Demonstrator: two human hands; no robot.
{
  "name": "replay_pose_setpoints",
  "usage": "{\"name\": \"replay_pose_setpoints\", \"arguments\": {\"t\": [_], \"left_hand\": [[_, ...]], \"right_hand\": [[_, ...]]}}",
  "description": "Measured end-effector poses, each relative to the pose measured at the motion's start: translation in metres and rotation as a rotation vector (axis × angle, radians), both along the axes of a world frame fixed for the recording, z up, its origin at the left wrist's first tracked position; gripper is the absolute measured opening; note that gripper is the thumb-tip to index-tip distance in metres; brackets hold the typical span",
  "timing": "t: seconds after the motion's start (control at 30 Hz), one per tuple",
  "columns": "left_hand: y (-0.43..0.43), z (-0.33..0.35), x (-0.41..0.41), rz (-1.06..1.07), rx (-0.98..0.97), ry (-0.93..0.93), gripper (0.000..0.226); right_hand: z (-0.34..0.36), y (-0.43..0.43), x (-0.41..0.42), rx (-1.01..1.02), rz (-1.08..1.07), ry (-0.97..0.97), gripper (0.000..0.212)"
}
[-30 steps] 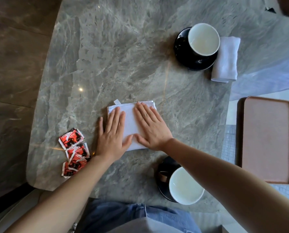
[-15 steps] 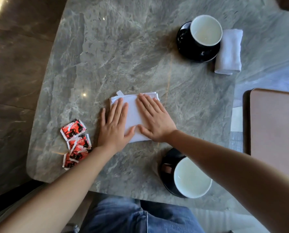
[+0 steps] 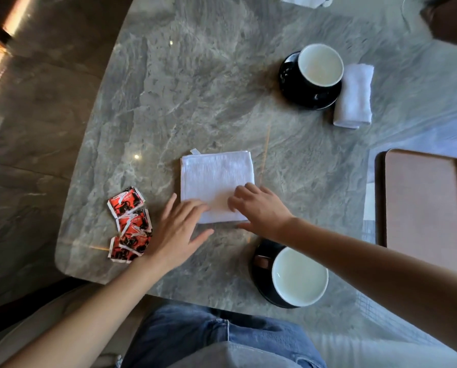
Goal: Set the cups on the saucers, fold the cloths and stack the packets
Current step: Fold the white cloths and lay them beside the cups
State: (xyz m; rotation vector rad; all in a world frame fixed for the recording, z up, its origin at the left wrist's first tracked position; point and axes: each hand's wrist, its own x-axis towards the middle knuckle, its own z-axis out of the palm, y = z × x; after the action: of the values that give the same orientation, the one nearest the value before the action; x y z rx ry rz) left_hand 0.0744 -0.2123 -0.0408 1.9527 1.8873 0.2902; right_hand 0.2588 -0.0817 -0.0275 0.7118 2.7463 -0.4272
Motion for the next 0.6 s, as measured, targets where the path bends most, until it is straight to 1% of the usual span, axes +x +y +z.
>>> {"name": "replay_pose_setpoints", "arguments": {"t": [0.13,0.2,0.27,0.33,0.43,0.5,0.53,0.6], "left_hand": [[0.01,-0.001,0.004,0.022,-0.037,0.038,0.057],[0.016,0.001,0.006,0.053,-0.041,0.005,0.063],[0.02,0.004,0.007,0.082,-0.063,-0.033,0.063],[0.022,0.004,0.006,0.102,-0.043,-0.053,0.053],[0.02,0.004,0.001,0.173,0.066,-0.105,0.031],[0.018,0.006,-0.003,0.228,0.126,-0.167,0.026],[0.015,0.008,-0.005,0.255,0.127,-0.219,0.025],[0.01,0.012,-0.008,0.316,0.067,-0.334,0.021]], "right_hand": [[0.006,0.009,-0.008,-0.031,0.032,-0.034,0.028],[0.01,0.012,-0.006,-0.079,0.003,-0.002,0.023],[0.015,0.012,-0.005,-0.136,-0.061,0.059,0.019],[0.021,0.011,-0.003,-0.177,-0.117,0.118,0.019],[0.028,0.009,0.003,-0.189,-0.147,0.181,0.02],[0.033,0.009,0.007,-0.23,-0.186,0.217,0.019],[0.035,0.008,0.008,-0.262,-0.217,0.229,0.018],[0.038,0.006,0.01,-0.32,-0.275,0.229,0.019]]}}
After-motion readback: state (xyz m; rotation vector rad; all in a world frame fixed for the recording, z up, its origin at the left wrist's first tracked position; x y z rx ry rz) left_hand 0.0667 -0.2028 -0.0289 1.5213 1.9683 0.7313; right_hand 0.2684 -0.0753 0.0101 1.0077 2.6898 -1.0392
